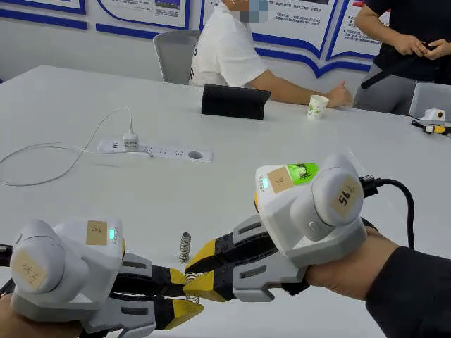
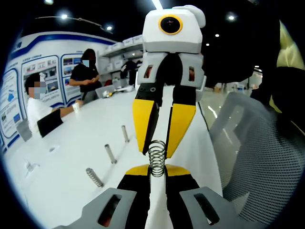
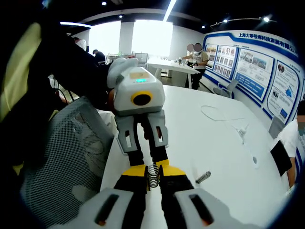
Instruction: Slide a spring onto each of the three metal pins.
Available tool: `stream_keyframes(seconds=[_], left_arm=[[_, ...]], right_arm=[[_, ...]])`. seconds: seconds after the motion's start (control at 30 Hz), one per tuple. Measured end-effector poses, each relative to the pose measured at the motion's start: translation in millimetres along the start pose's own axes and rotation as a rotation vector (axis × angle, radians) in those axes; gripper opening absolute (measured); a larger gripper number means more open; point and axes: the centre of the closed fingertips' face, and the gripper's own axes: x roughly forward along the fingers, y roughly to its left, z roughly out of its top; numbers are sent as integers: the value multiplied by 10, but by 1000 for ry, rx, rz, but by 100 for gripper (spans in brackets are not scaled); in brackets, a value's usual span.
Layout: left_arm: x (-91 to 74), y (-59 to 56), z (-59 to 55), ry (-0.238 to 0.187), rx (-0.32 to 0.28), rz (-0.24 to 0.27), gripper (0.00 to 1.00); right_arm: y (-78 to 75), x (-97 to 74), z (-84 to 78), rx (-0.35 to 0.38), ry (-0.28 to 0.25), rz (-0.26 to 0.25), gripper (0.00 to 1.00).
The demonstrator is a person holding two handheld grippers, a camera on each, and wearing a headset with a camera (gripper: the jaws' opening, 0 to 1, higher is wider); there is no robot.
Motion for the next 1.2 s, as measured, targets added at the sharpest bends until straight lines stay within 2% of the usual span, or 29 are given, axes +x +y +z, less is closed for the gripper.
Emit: stream_keyframes(seconds=[0.87, 1.2], left_arm=[[0, 43, -15, -9, -22, 16, 11], [0, 35, -36, -24, -70, 16, 23]], right_arm=[[-58, -22, -29, 16, -6, -21, 11], [-149, -55, -33, 28, -14, -38, 11]])
